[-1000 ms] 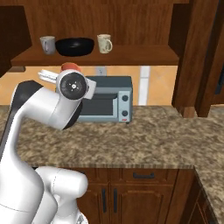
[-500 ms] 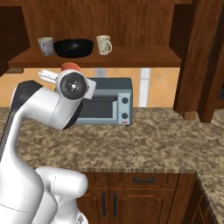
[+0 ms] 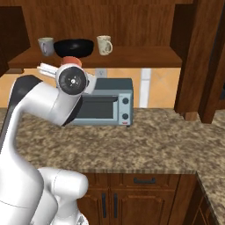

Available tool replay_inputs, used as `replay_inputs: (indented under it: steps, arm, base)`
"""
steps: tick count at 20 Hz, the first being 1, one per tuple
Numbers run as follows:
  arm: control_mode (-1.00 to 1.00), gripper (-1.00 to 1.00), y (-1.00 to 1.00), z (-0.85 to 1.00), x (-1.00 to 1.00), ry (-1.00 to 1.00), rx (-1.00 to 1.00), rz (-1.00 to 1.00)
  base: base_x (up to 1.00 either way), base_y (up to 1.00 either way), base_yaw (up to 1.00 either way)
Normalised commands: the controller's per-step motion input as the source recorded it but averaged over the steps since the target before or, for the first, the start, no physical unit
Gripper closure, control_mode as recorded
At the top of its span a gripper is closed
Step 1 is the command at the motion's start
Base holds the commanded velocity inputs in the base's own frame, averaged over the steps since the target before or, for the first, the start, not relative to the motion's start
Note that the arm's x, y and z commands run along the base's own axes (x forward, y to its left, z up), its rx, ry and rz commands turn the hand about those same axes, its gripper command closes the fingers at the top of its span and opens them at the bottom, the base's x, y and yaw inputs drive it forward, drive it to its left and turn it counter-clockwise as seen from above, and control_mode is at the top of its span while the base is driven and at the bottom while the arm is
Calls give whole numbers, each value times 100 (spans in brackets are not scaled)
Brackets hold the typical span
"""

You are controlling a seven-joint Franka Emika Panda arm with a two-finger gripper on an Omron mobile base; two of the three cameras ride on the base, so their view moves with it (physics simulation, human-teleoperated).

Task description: Gather all objects into one cabinet and sort the glasses and bowls to opposite sides.

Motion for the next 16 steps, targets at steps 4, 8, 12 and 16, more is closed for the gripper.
replay_inputs:
  steps: [4, 8, 12, 16]
  arm:
    - [-100, 100, -57, 30, 16, -1, 1, -3]
    - [-100, 100, -46, 24, 34, 0, 3, -8]
    - [-100, 100, -6, 1, 18, 0, -5, 1]
    - [-100, 100, -26, 18, 46, -2, -14, -1]
  base:
    - [0, 0, 0]
    - [0, 0, 0]
    - [0, 0, 0]
    - [0, 0, 0]
